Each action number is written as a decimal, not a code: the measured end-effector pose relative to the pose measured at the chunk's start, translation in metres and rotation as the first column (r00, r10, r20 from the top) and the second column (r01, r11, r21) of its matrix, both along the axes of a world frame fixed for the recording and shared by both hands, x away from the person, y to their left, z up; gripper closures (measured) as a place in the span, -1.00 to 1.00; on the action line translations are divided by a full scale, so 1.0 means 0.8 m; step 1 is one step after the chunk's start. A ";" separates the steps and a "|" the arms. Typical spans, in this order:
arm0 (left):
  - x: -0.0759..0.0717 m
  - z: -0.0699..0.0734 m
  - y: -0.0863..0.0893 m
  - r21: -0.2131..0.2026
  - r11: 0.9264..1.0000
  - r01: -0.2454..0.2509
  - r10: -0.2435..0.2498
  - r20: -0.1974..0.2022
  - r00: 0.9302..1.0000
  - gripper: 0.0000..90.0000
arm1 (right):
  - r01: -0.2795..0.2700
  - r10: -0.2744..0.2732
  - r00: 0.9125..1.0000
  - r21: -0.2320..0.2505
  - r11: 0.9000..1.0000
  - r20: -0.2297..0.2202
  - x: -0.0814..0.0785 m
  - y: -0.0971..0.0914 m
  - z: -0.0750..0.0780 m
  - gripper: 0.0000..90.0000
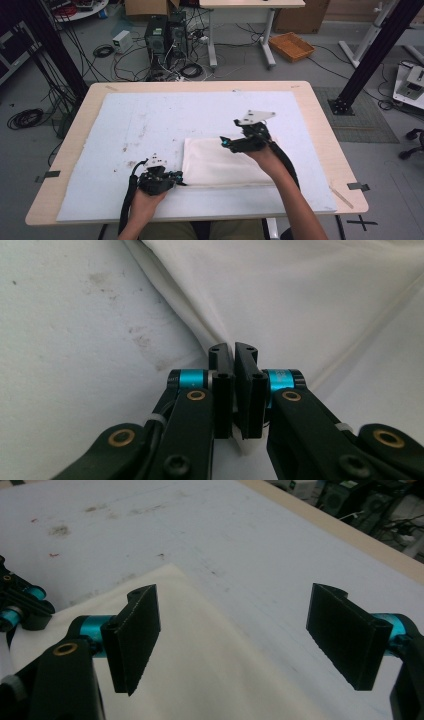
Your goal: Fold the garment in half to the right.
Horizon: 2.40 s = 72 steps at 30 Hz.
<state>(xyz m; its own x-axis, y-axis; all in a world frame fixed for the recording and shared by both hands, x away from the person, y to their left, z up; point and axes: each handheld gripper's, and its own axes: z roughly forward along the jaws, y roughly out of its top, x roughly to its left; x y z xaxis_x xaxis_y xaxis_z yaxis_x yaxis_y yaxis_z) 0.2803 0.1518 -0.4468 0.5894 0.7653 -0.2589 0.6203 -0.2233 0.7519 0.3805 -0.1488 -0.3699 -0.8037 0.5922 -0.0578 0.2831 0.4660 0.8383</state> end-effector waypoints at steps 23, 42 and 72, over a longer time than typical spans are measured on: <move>-0.001 -0.003 -0.001 0.032 0.999 0.019 -0.019 0.009 1.000 0.91 | -0.107 0.058 0.979 -0.253 0.962 -0.195 0.071 0.165 -0.076 0.44; -0.009 0.024 -0.008 -0.105 0.991 0.079 -0.071 0.078 0.994 0.91 | -0.152 0.130 0.981 -0.154 0.976 -0.146 0.060 0.146 -0.046 0.97; 0.034 0.078 -0.149 -0.192 0.950 0.246 -0.232 0.090 0.968 0.91 | 0.031 -0.023 0.996 0.092 0.995 -0.088 0.050 -0.038 -0.007 0.98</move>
<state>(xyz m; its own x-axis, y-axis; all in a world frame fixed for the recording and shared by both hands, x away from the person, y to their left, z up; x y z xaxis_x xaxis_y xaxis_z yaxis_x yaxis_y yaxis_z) 0.3073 0.0322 -0.3847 0.7693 0.5364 -0.3469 0.5152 -0.2000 0.8334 0.4204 -0.1793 -0.3757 -0.7868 0.6134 0.0684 0.3684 0.3780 0.8494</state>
